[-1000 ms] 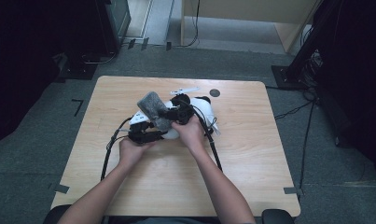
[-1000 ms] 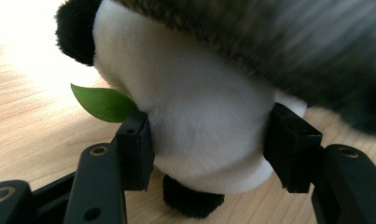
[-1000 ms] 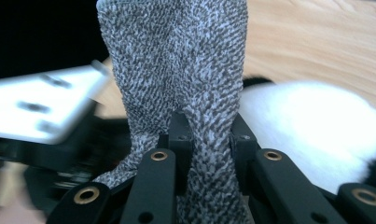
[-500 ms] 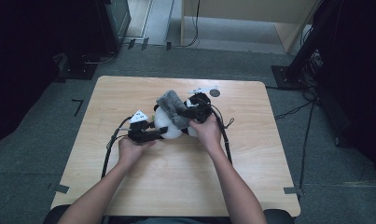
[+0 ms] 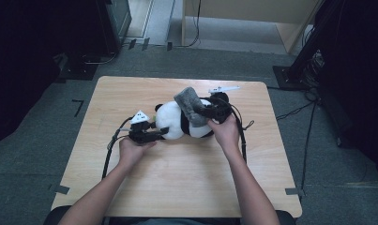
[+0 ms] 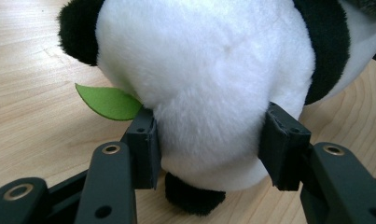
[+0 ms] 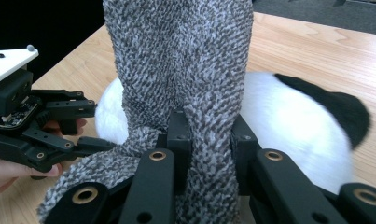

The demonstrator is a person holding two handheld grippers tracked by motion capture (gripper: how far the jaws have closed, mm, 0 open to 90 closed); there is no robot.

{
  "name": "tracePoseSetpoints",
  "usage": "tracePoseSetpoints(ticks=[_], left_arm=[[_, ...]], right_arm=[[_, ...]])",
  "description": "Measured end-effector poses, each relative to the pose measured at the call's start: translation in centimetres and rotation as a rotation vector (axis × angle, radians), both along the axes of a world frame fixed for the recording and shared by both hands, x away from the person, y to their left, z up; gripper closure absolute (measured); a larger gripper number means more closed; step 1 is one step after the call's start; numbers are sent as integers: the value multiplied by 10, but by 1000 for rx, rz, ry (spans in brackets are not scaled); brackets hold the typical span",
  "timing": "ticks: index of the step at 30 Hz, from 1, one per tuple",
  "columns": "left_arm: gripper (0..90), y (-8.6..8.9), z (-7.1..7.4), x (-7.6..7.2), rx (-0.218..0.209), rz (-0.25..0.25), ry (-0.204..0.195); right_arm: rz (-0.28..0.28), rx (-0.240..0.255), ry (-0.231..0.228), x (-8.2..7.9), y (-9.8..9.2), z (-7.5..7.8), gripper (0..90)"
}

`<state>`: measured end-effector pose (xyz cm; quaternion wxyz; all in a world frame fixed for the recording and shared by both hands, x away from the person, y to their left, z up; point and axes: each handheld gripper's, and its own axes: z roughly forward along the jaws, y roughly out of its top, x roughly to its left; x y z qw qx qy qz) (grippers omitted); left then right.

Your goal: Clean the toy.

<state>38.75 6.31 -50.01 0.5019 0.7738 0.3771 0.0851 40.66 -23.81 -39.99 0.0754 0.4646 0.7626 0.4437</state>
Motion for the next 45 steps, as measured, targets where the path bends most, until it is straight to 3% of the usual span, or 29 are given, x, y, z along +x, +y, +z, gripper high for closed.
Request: tracePoseSetpoints(ticks=[9,18,23,26,27,29,33,35,36,38,39,40,41,42,43,44,45], left_arm=[[477,1,0,1,-6,-4,6],[523,4,0,3,-31,-31,15],[551,5,1,3,-36,-40,27],[569,6,2,3,-36,-47,25],[576,7,3,2,-38,-61,26],[586,7,4,2,-40,-67,31],[597,10,12,-5,-32,-107,26],[595,11,16,-10,-31,-124,30],[593,11,18,-13,-28,-131,39],[583,10,18,-17,-23,-141,34],[556,10,17,-19,-23,-141,37],[556,10,16,-19,-14,-141,37],[520,11,15,-18,-5,-135,44],[445,14,12,-14,-20,-124,70],[410,14,12,-14,-20,-124,70],[377,15,12,-14,-23,-126,64],[361,15,13,-15,-19,-127,32]], right_arm=[[-41,23,11,-3,-34,2,762],[-117,56,50,-9,-73,-20,779],[-144,39,73,-8,-82,-33,779],[-153,41,83,-7,-87,-34,787],[-144,97,87,-9,-94,-29,794],[-148,145,59,-13,-99,-19,794],[-110,178,-19,-24,-94,4,793],[-95,185,-28,-26,-91,8,793],[-54,186,-34,-28,-83,11,793],[-30,181,-29,-28,-78,11,793],[9,136,-4,-26,-67,6,793],[9,136,-4,-26,-67,6,793],[13,105,-1,-25,-62,2,793],[10,106,-5,-22,-59,-3,793],[6,114,-2,-20,-59,-5,793],[-2,109,0,-19,-59,-7,793],[-9,108,-5,-17,-60,-9,793]])
